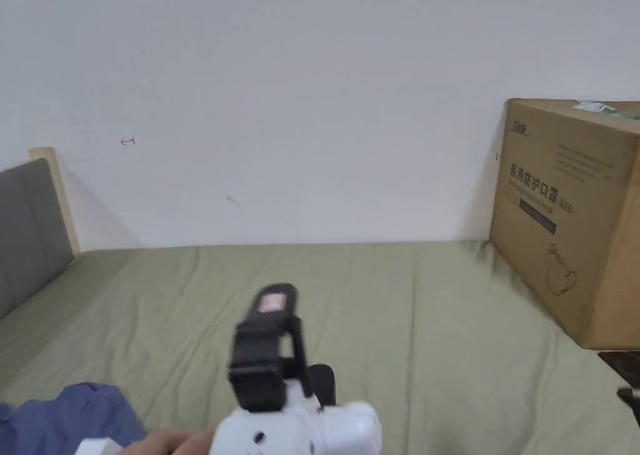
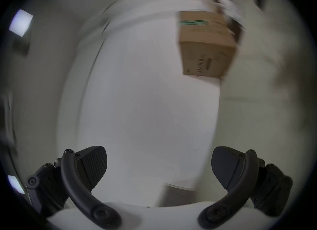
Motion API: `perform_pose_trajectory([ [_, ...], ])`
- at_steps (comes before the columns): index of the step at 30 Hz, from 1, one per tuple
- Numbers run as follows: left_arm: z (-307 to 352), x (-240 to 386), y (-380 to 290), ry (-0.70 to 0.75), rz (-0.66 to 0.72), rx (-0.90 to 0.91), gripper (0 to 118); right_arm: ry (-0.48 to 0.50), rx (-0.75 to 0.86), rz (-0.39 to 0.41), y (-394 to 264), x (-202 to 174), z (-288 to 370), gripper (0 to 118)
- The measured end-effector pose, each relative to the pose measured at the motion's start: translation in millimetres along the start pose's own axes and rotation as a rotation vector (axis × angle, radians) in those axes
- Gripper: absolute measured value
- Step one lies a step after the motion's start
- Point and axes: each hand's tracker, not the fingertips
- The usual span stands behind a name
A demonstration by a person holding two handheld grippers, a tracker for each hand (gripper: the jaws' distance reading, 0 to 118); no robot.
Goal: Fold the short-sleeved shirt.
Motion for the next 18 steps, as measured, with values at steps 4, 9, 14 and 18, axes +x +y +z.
perform_pose_trajectory([
  [4,-7.6,-58.1,-22.5,-0.094,0.817,-0.174,118,0.114,0.106,0.766,-24.8,-74.5,15.3,118],
  [9,10.7,-60.4,-53.7,0.017,1.209,-0.222,118,0.085,0.413,1.418,-99.0,-73.7,39.7,118],
  [14,28.7,-52.1,-50.2,-0.024,1.145,-0.197,118,0.132,0.323,1.366,-102.7,-64.1,47.0,118],
  [18,32.7,-51.1,-46.6,-0.038,1.118,-0.196,118,0.136,0.308,1.38,-101.8,-64.7,46.6,118],
])
